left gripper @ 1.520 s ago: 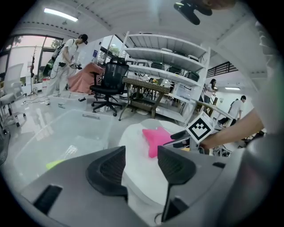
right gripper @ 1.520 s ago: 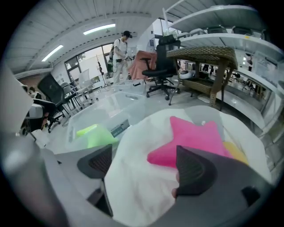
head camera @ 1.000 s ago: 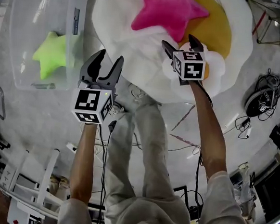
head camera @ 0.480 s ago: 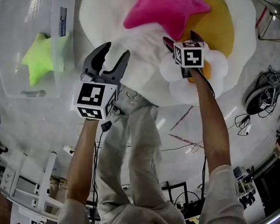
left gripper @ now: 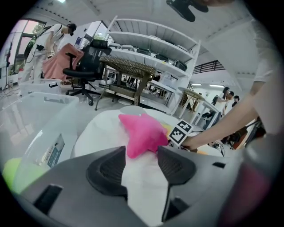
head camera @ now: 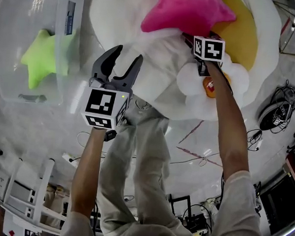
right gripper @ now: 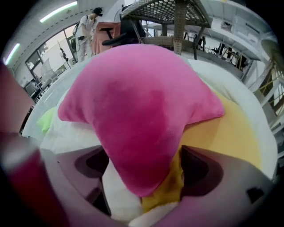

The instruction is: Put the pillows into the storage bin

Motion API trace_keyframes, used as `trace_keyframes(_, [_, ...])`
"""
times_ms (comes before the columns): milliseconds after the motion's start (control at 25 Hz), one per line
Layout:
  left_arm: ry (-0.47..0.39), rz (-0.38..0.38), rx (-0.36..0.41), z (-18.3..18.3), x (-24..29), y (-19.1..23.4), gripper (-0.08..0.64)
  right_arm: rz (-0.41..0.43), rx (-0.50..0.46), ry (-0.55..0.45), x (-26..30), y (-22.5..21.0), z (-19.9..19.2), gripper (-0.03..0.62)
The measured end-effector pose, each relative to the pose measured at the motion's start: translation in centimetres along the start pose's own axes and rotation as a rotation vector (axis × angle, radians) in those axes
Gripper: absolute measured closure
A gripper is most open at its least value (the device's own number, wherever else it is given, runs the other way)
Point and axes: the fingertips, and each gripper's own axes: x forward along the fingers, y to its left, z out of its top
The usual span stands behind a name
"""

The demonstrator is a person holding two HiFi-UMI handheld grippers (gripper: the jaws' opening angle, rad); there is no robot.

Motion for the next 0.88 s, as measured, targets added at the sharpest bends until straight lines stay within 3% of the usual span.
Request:
trace_keyframes(240, [-0.008, 0.003, -0.004, -0.5, 0.8, 0.9, 0.336, 0.072, -0.003, 0.037, 1.7, 0.0, 0.1, 0.094])
trace_keyframes(280, [-0.009, 0.007, -0.005, -0.6, 0.8, 1.1, 0.336, 0.074, -0.014, 0.036, 1.7, 0.1, 0.3, 0.107])
trace_keyframes(360, [-0.006, 0.014, -0.009, -0.6, 0.7, 1.3, 0.336, 0.075, -0.028, 0.038, 1.5, 0.4, 0.6, 0.205])
trace_keyframes(440, [0.000, 0.016, -0.011, -0.5, 0.5, 1.3, 0.336, 0.068, -0.027, 0.053, 1.2, 0.7, 0.7, 0.241])
trace_keyframes(880, [-0.044, 0.036, 0.014, 6.1, -2.4, 0.2, 0.336, 0.044, -0.038, -0.026, -5.7, 2.0, 4.2, 0.311])
